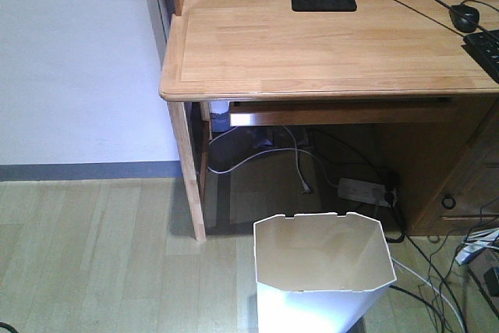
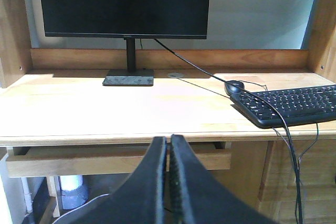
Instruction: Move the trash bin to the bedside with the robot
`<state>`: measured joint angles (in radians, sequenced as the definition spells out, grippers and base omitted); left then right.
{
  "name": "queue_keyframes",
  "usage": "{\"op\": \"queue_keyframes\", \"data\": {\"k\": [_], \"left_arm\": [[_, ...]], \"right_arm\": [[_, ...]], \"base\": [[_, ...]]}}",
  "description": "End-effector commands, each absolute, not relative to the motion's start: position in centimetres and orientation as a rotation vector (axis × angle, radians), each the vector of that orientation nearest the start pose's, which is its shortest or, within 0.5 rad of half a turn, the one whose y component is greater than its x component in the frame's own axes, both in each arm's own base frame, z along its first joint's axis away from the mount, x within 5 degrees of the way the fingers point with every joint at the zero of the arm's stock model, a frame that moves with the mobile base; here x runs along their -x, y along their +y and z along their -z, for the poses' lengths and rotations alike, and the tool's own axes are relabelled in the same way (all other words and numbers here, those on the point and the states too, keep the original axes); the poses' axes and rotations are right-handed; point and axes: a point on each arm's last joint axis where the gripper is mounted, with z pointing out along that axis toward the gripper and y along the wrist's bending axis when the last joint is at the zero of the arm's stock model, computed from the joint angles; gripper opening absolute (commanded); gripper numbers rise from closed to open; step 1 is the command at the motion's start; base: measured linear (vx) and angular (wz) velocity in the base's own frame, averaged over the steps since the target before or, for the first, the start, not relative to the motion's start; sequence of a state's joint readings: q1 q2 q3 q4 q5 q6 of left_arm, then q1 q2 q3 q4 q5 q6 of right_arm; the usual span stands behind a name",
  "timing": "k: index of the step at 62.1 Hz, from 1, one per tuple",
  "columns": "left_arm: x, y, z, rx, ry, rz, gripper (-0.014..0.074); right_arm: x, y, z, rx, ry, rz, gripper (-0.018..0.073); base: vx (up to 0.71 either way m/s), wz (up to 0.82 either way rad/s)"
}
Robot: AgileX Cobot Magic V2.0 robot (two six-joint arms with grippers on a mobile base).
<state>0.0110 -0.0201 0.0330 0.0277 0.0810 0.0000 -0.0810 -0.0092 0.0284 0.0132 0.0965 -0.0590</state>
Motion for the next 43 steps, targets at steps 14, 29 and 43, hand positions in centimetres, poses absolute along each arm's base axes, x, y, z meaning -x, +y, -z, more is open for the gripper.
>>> {"op": "queue_keyframes", "data": {"k": [14,29,43], "left_arm": [[-5.61,0.03,-19.9,0.0,1.507,-0.007,-0.0006],[-5.61,0.03,-19.9,0.0,1.507,-0.007,-0.0006],[-5.61,0.03,-19.9,0.0,1.507,-0.007,-0.0006]], "right_arm": [[-5.58,-0.46,-20.22,-0.019,1.517,0.111,-0.0008],[-5.58,-0.46,-20.22,-0.019,1.517,0.111,-0.0008],[-5.58,-0.46,-20.22,-0.019,1.517,0.111,-0.0008]], "base": [[0.0,0.0],[0.0,0.0],[0.0,0.0]]}}
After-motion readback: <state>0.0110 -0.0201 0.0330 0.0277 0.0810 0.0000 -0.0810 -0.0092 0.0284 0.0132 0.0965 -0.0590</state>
